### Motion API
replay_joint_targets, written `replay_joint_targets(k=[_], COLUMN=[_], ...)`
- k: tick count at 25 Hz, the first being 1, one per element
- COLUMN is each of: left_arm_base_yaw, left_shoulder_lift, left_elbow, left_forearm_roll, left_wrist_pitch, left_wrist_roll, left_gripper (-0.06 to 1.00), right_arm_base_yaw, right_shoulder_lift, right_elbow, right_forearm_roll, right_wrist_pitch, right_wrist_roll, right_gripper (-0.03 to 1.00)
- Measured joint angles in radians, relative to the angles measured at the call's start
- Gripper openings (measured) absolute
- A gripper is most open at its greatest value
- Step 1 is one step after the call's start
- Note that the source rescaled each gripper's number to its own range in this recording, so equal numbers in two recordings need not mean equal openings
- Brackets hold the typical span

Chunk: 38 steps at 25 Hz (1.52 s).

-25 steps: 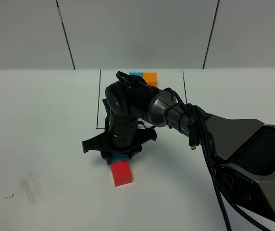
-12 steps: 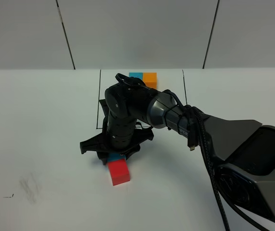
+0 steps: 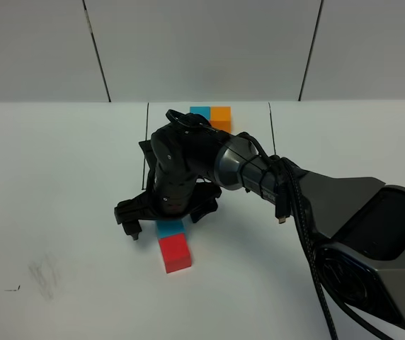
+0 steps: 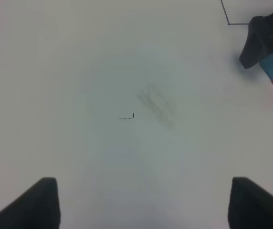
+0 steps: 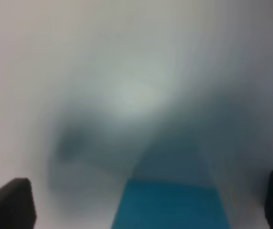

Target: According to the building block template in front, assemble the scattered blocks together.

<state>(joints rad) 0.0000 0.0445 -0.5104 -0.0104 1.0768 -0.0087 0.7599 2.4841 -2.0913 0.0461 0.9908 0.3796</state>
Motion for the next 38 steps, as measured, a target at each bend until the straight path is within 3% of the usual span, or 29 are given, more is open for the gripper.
replay_joint_targets(k=[3,8,11,17,23,33,38], left_arm_base_yaw=[0.000,0.000,0.000,0.000,0.000,0.000,0.000], left_shoulder_lift=[0.000,0.000,0.000,0.000,0.000,0.000,0.000], left_elbow=[0.000,0.000,0.000,0.000,0.000,0.000,0.000], left_forearm_roll=[0.000,0.000,0.000,0.000,0.000,0.000,0.000], left_wrist_pitch=[0.000,0.000,0.000,0.000,0.000,0.000,0.000], left_wrist_roll=[0.000,0.000,0.000,0.000,0.000,0.000,0.000], left_gripper=[0.58,0.58,0.58,0.58,0.58,0.58,0.58], right_arm_base_yaw=[-0.001,-0.001,-0.010,-0.064,-0.207,-0.447,-0.501], right_shoulder_lift=[-0.012,-0.092,-0.163,-0.354,-0.568,-0.907,-1.037], right_elbow=[-0.038,-0.198,-0.247,-0.250,-0.250,0.027,0.177], right_forearm_roll=[-0.046,-0.207,-0.278,-0.297,-0.307,-0.321,-0.374], right_wrist_pitch=[0.040,0.191,0.212,0.221,0.223,0.229,0.232], right_wrist_roll=[-0.013,-0.064,-0.108,-0.170,-0.267,-0.380,-0.398], right_gripper=[1.00,0.99,0.96,0.88,0.83,0.77,0.69])
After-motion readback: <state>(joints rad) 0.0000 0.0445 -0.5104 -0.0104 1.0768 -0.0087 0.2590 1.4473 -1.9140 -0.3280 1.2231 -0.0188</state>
